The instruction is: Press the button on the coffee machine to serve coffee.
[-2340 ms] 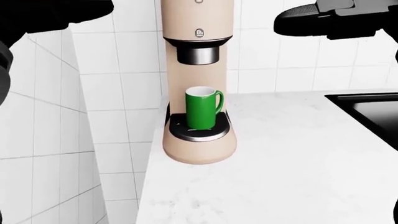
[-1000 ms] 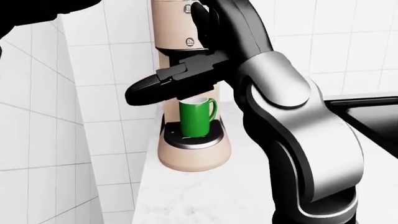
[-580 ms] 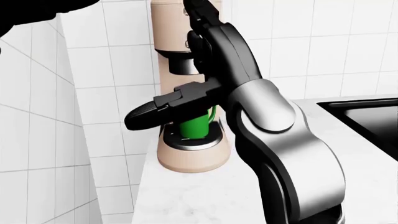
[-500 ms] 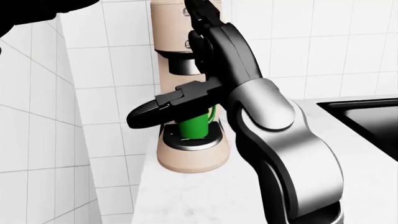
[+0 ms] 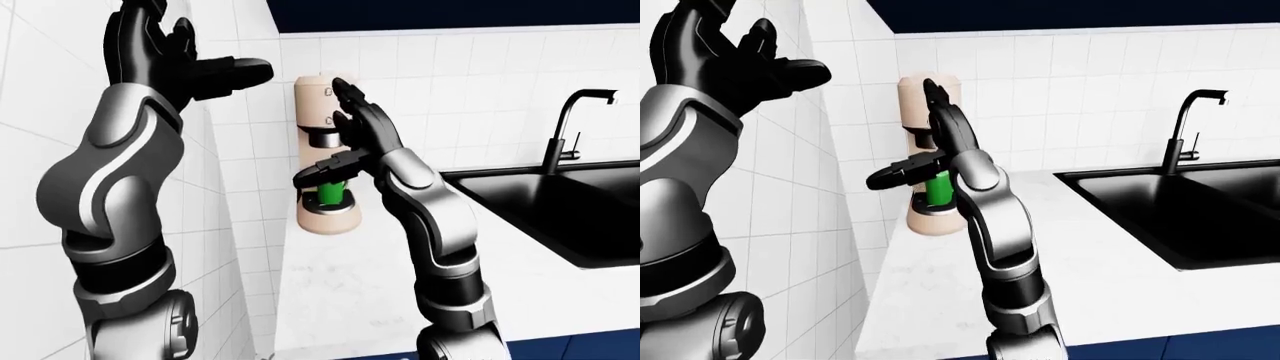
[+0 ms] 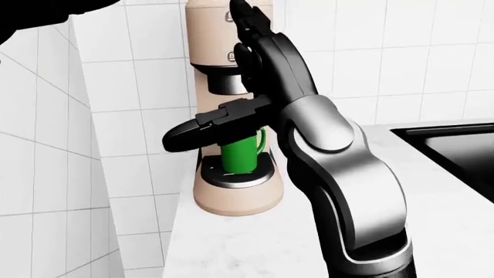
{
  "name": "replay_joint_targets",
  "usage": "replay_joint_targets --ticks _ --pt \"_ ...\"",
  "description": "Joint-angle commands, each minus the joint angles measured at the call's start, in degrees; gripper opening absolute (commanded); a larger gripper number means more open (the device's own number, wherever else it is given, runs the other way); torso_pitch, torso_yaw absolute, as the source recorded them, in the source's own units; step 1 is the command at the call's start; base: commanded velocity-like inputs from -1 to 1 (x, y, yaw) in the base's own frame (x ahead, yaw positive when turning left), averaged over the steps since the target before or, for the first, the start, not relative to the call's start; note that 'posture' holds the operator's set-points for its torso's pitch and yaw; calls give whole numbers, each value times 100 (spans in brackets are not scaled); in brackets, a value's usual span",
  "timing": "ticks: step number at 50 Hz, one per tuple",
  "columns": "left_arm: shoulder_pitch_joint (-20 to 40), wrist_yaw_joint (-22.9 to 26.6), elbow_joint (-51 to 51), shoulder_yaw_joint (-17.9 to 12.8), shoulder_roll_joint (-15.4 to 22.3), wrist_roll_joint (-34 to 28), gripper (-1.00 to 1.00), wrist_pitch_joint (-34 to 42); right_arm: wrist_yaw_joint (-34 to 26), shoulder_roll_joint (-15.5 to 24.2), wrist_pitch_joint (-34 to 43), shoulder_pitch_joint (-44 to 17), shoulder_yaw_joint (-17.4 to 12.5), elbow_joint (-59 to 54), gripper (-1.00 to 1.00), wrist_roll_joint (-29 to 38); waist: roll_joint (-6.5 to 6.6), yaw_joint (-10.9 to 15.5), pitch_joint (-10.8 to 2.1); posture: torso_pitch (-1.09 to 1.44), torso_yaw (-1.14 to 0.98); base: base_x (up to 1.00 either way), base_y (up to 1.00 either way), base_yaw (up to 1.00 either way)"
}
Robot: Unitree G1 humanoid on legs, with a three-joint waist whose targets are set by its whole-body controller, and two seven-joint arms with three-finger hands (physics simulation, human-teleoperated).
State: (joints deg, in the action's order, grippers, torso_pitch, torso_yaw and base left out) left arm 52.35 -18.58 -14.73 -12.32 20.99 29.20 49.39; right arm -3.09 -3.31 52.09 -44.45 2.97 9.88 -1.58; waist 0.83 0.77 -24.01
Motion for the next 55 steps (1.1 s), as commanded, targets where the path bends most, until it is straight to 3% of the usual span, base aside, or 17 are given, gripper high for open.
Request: replay_joint_targets --ticks 1,55 --pt "180 -1 -74 -40 50 -4 100 -121 27 18 -241 -192 -46 63 100 3 24 -1 8 -70 0 0 0 0" --pt "180 -30 -134 -34 37 48 100 -98 19 82 -1897 -797 -212 -2291 100 -229 46 -31 -5 -70 0 0 0 0"
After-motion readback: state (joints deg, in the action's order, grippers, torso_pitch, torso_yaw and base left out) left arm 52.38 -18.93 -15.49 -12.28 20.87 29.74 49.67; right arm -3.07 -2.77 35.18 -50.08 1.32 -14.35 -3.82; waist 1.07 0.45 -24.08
